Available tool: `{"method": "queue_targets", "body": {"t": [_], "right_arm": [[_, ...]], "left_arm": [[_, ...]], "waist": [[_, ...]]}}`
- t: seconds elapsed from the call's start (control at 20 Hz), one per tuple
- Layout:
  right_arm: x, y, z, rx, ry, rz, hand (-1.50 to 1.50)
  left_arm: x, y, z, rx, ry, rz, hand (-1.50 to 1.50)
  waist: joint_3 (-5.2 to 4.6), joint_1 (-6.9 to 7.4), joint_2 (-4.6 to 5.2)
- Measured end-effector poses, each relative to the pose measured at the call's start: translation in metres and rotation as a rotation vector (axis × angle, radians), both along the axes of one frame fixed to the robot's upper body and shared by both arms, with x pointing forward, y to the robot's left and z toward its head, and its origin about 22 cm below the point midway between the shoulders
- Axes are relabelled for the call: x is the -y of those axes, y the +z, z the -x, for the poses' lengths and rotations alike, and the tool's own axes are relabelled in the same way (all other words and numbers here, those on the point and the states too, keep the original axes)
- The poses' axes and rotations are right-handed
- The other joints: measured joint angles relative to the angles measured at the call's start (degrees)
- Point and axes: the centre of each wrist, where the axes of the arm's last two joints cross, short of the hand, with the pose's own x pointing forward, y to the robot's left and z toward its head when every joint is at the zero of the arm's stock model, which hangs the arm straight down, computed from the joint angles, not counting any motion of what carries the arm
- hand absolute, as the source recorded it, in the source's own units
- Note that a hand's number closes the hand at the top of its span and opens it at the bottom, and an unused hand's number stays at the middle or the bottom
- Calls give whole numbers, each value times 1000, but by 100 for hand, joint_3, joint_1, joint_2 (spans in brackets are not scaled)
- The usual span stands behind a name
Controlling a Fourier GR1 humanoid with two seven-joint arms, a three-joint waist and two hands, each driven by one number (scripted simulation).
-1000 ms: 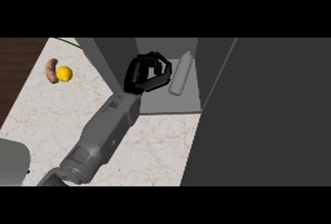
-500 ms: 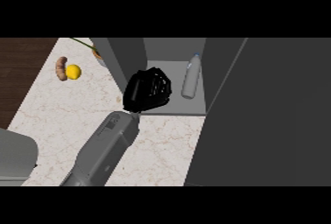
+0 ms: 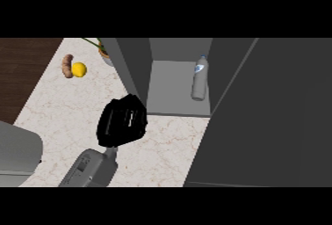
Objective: Pick up the bottled water, place it into the cabinet and close the cabinet
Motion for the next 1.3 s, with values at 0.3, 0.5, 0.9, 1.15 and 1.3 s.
{"method": "queue_targets", "body": {"t": [0.3,0.5,0.9,1.15,1.3], "right_arm": [[-6,3,1,-22,110,56,150],[-10,7,-2,-32,138,77,150],[-33,22,-16,-14,144,60,150],[-66,43,-32,5,175,-9,150],[-85,58,-49,1,169,-44,150]], "left_arm": [[-39,5,57,4,35,6,150],[-61,15,90,16,66,8,150],[-103,29,144,17,110,3,150],[-132,40,163,27,129,1,150],[-147,47,174,28,135,4,150]], "waist": [[-11,18,7],[-16,-16,30],[-25,-54,50],[-22,-79,74],[-18,-78,85]]}}
